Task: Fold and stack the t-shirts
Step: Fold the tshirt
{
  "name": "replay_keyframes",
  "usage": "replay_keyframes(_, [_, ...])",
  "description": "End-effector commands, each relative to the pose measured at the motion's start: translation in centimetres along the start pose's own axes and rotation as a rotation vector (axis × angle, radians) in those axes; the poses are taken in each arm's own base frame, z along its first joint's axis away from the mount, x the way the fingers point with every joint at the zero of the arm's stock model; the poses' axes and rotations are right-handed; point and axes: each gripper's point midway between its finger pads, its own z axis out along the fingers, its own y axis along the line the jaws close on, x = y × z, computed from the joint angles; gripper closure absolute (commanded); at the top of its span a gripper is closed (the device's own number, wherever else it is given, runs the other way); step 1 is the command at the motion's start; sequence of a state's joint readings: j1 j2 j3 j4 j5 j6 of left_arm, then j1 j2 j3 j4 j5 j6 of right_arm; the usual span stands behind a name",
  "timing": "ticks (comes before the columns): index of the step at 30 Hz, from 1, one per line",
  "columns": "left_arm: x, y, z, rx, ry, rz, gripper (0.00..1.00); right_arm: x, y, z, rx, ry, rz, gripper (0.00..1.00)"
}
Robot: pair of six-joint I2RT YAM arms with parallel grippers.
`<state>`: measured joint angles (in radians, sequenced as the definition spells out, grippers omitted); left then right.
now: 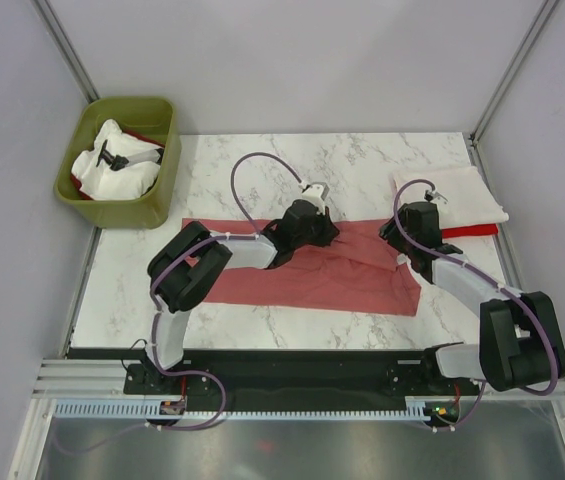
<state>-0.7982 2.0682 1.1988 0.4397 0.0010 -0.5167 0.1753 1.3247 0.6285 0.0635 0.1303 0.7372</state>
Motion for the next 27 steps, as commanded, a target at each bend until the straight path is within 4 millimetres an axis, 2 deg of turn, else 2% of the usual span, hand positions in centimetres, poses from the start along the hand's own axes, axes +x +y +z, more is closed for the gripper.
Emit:
replay_keyframes(1, [-4.8, -3.0, -3.0, 0.087, -0.154, 0.034, 0.98, -0.5, -0.1, 0.0, 0.008, -0.018, 0.001, 0.5])
replay_keyframes(6, [-3.7, -3.5, -4.7, 0.144, -0.138, 0.035, 0.98, 0.4, -0.6, 0.6, 0.025, 0.016, -0.01, 0.5])
replay_keyframes(8, [-2.6, -3.5, -5.2, 0.157, -0.111, 0.033, 0.98, 0.5, -0.9, 0.8, 0.037, 0.02, -0.011, 0.5])
replay_keyframes(9, [-2.8, -3.8, -5.6, 0.172, -0.122, 0.028, 0.98, 0.6, -1.0, 0.9, 0.041, 0.02, -0.013, 0.5])
replay_keyframes(11, [-1.3, -3.5, -6.2, 0.176, -0.106, 0.026, 0.98, 0.7, -1.0, 1.0, 0.043, 0.026, -0.017, 0.5])
replay_keyframes(13, [-1.3, -3.8, -6.6, 0.199, -0.113, 0.027, 0.98, 1.0, -1.1, 1.2, 0.041, 0.041, -0.019, 0.5])
replay_keyframes(23, [2.3, -3.8, -9.0, 0.223, -0.028, -0.006, 0.97, 1.5, -0.8, 0.9, 0.004, 0.047, -0.014, 0.49])
replay_keyframes(27, [2.8, -3.8, -9.7, 0.233, -0.014, -0.014, 0.96, 2.0, -1.0, 1.2, 0.008, 0.06, -0.013, 0.49])
